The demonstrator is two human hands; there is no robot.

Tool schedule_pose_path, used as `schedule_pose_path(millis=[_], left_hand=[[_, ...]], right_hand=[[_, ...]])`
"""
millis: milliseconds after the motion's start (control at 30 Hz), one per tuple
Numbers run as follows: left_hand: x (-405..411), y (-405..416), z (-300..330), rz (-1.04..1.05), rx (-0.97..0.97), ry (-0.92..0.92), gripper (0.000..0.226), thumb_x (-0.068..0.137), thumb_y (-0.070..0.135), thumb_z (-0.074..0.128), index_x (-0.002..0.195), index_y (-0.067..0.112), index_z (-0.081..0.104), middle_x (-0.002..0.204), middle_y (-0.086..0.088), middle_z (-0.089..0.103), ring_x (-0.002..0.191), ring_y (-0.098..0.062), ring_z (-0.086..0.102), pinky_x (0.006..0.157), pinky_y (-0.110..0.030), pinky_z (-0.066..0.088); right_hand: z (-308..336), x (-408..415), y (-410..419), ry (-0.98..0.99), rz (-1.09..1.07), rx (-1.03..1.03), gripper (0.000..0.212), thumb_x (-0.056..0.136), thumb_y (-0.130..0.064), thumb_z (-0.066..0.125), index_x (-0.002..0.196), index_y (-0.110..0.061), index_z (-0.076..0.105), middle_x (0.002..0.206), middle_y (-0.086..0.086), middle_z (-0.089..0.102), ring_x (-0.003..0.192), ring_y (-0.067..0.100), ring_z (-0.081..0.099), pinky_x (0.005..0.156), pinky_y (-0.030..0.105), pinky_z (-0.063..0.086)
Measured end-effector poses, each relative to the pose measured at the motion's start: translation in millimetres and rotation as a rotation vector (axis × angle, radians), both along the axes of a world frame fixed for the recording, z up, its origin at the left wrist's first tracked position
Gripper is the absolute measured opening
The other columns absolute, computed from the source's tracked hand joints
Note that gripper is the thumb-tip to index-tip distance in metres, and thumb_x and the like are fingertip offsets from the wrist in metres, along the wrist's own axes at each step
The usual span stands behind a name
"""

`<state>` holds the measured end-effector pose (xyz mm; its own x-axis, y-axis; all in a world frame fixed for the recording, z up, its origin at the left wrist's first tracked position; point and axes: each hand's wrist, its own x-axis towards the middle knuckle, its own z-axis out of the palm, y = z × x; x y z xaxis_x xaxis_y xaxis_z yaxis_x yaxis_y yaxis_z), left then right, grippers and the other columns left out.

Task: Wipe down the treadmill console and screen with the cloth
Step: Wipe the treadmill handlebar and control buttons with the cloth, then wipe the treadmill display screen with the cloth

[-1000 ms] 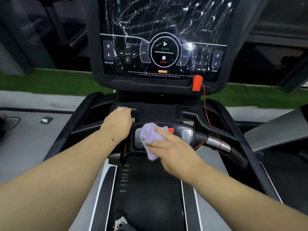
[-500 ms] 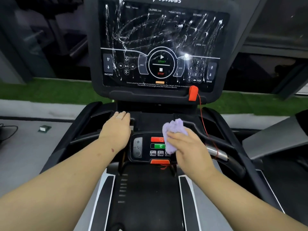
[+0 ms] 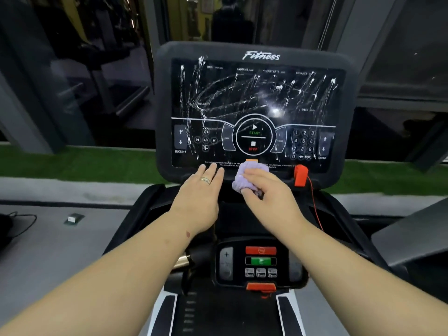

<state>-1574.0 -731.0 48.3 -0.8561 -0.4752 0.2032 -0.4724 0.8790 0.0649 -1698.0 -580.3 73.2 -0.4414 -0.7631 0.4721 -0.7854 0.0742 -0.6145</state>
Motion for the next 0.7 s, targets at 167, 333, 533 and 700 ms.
schedule_pose_path(millis=[167, 333, 533, 700], left_hand=[[-10.1, -24.1, 15.6, -0.056, -0.031, 0.016, 0.078, 0.098, 0.022, 0.047, 0.162, 0.014, 0.004, 0.170, -0.009, 0.002, 0.157, -0.031, 0.001, 0.126, -0.041, 0.013], [-27.1, -47.9, 46.5, -0.083, -0.058, 0.086, 0.078, 0.098, 0.021, 0.047, 0.162, 0.015, 0.002, 0.170, -0.007, 0.001, 0.157, -0.029, -0.001, 0.127, -0.039, 0.009], [-56.2, -71.8, 99.5, -0.068, -0.123, 0.171, 0.082, 0.098, 0.031, 0.048, 0.162, 0.015, 0.000, 0.170, -0.006, -0.002, 0.157, -0.027, -0.004, 0.126, -0.037, 0.005], [-78.1, -85.4, 142.4, -0.026, -0.161, 0.204, 0.088, 0.095, 0.033, 0.053, 0.163, 0.016, 0.000, 0.170, -0.005, -0.002, 0.157, -0.026, -0.005, 0.127, -0.037, 0.006]], right_hand=[[0.0, -23.6, -31.9, 0.057, -0.127, 0.097, 0.025, 0.094, -0.012, 0.063, 0.113, -0.020, 0.077, 0.125, -0.018, 0.058, 0.115, -0.001, 0.051, 0.098, 0.010, 0.040], [37.5, -40.3, -50.6, 0.106, -0.151, 0.033, 0.025, 0.093, -0.011, 0.064, 0.112, -0.020, 0.077, 0.127, -0.020, 0.050, 0.110, -0.009, 0.049, 0.096, 0.016, 0.044], [83.5, -71.6, -70.5, 0.107, -0.194, -0.001, 0.042, 0.094, -0.021, 0.066, 0.134, -0.034, 0.061, 0.165, -0.013, 0.017, 0.134, 0.006, 0.037, 0.099, 0.026, 0.042], [107.6, -97.3, -85.5, 0.126, -0.182, -0.043, 0.052, 0.092, -0.020, 0.066, 0.141, -0.033, 0.054, 0.159, -0.007, 0.026, 0.140, 0.017, 0.038, 0.111, 0.033, 0.040]])
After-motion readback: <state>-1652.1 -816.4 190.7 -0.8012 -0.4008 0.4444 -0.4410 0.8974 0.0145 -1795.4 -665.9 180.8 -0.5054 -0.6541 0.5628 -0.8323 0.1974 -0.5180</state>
